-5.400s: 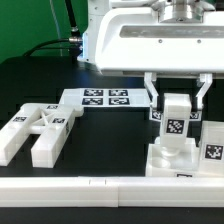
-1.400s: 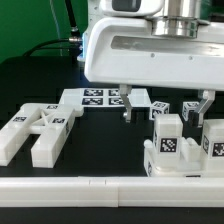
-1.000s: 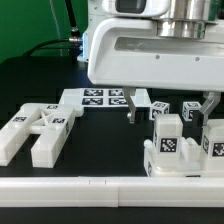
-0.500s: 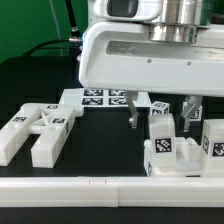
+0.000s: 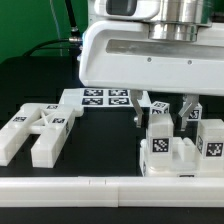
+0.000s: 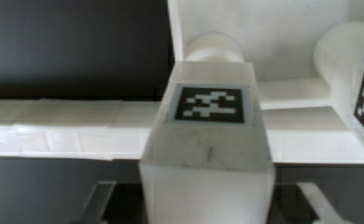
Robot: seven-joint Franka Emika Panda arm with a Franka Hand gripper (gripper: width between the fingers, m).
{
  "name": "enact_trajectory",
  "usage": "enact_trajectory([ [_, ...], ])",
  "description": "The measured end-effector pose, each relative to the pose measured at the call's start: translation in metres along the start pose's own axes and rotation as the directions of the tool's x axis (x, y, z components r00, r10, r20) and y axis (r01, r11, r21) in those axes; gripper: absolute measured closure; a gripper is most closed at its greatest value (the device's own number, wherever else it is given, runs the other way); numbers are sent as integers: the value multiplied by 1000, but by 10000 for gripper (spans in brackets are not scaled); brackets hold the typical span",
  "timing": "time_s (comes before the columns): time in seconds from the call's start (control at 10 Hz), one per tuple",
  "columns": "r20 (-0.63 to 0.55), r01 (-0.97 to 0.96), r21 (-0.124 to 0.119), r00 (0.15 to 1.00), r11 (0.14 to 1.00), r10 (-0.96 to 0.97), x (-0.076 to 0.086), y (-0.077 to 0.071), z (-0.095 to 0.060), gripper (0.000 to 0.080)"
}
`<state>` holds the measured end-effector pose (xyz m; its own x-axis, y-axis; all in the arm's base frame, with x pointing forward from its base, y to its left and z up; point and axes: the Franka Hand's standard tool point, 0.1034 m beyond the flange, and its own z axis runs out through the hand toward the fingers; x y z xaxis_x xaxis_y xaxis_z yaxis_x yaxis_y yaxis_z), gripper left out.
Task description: Assemble chair
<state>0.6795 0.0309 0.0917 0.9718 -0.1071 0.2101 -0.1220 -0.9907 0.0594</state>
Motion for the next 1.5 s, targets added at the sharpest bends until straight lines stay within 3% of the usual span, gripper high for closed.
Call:
enact_trajectory([
  [0.4, 9, -412, -1, 911, 911, 412, -2, -2, 0, 502],
  [0.7, 21, -673, 4, 739, 739, 673, -3, -3, 1, 503],
  [0.9, 41, -836, 1, 548, 548, 836, -5, -6, 2, 503],
  [1.1, 41, -876, 0, 483, 483, 875, -5, -6, 2, 503],
  [1.2, 41, -872, 0, 490, 490, 871, -5, -6, 2, 422],
  [1.3, 39, -857, 1, 516, 516, 856, -5, -5, 2, 422],
  [1.4, 38, -832, 5, 555, 555, 831, -5, -6, 2, 275],
  [1.5, 38, -820, 6, 572, 572, 819, -5, -7, 2, 178],
])
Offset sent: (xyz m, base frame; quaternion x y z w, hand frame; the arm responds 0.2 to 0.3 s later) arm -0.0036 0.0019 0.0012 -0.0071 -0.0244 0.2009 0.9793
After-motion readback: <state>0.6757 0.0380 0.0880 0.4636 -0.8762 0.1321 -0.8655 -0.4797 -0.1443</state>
